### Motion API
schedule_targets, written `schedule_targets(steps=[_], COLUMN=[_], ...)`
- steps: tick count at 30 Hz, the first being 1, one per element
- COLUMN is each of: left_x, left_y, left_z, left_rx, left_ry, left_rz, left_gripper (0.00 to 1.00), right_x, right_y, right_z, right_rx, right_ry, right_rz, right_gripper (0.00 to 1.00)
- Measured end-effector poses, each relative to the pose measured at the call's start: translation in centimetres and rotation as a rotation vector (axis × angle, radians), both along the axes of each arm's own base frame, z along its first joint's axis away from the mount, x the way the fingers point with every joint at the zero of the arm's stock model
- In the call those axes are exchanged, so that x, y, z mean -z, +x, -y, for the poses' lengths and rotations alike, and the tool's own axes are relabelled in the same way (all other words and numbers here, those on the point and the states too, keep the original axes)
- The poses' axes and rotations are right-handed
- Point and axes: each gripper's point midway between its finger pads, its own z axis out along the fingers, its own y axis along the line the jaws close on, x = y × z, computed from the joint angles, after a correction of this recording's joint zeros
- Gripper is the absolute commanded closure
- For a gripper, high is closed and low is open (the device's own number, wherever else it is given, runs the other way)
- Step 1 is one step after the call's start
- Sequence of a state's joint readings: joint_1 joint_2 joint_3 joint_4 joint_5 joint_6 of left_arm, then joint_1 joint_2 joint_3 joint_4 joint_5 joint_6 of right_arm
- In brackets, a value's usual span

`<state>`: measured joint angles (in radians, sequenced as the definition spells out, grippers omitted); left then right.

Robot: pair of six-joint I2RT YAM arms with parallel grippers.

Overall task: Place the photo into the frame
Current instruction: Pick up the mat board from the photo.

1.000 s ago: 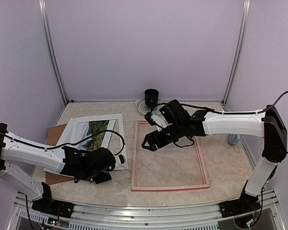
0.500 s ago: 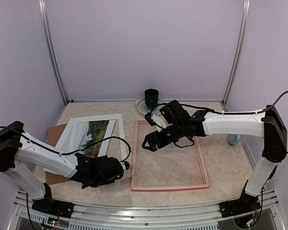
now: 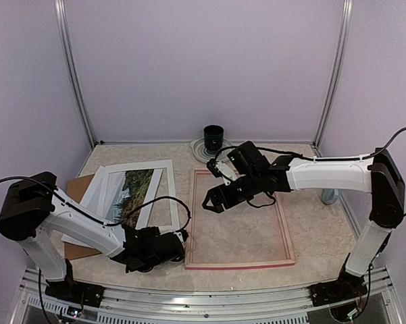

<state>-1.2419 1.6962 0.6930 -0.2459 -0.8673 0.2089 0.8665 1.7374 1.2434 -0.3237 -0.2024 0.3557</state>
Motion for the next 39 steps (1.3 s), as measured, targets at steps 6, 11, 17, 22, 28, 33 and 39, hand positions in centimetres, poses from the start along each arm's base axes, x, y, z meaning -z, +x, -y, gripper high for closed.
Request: schedule_targets(steps=[6,11,17,22,28,33,39], left_x=[0.5,0.8,1.1,1.3,1.2,0.9,-1.1], left_y=[0.4,0.4,0.3,0.1,-0.1,-0.3,-0.1], left_z=[0.1,0.1,0.1,0.1,0.2,0.0,0.4], left_rx=[-0.031,-0.046,-0.049,-0.052,-0.057,-0.063,-0.073], left_ry=[0.011,-0.003,-0.007,-0.020,-0.046,-0.070,-0.140], left_rz=[0.032,0.037,0.022,0.010,-0.005,-0.013,0.007], left_gripper=[0.69,0.87,0.92,1.00,1.00,1.00,1.00], right_x=[0.2,0.4,0.5,0.4,0.4,-0.2,-1.4], right_y=[0.1,0.1,0.2,0.4,0.4,0.8,1.1], right_z=[0.2,0.4,0.5,0.7,0.7,1.0,1.4], right_rx=[0.004,0.005,0.008,0.013,0.011,0.016,0.018], right_ry=[-0.001,-0.006,-0.005,-0.004,0.000,0.017,0.056], right_rz=[-0.004,-0.009,-0.011,-0.012,-0.016,-0.016,-0.021], right_gripper=[0.20,0.20,0.20,0.20,0.20,0.19,0.19])
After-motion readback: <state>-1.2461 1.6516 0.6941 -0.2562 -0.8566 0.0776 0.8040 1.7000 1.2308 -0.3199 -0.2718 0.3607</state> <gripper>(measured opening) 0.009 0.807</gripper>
